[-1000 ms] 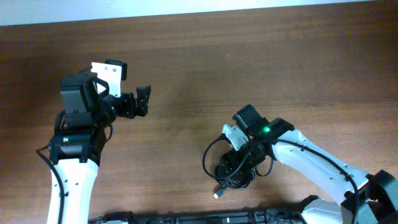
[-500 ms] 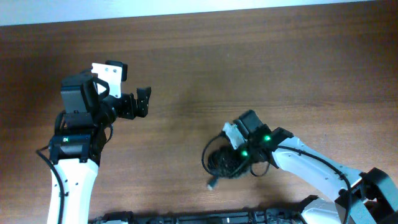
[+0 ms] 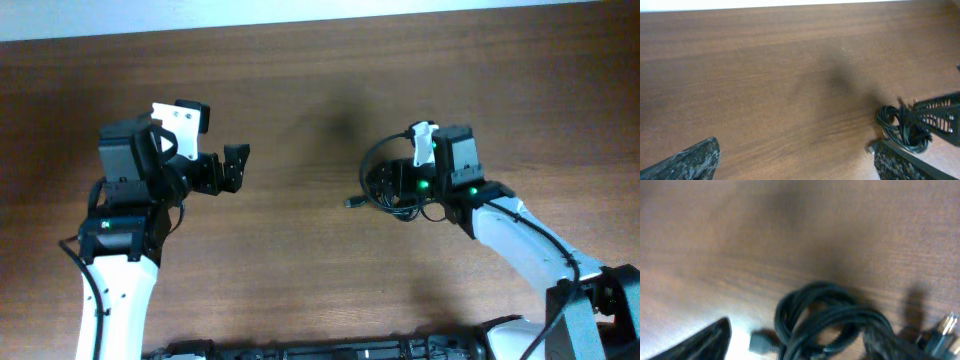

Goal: Untangle cables
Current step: 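Grasp the black cable coil with the right gripper and lift it, then carry the cable coil up toward the left gripper with the right gripper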

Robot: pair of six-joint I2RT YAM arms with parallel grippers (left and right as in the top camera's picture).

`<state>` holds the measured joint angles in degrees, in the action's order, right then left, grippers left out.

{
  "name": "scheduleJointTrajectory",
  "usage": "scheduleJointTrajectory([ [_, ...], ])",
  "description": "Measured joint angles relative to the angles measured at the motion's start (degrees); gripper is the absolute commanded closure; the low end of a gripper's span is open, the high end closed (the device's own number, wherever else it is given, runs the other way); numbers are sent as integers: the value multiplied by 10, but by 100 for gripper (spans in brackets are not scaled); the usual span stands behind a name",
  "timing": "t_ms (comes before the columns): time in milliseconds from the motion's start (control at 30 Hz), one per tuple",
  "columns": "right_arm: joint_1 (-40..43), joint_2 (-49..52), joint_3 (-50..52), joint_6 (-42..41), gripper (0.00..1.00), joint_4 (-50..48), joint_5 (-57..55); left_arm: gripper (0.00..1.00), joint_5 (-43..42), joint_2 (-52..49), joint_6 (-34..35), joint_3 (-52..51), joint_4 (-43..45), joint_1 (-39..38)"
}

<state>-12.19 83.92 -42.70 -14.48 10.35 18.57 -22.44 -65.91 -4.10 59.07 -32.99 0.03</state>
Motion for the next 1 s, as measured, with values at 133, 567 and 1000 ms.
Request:
scheduleJointTrajectory([
  [133, 0, 3, -162, 35, 1, 210, -16, 1, -3, 0, 0, 0, -6, 0],
  [567, 65, 3, -193, -21, 1, 448, -198, 1, -3, 0, 0, 0, -8, 0],
  [1000, 65, 3, -33, -38, 1, 278, -200, 1, -7, 0, 0, 0, 54, 0],
])
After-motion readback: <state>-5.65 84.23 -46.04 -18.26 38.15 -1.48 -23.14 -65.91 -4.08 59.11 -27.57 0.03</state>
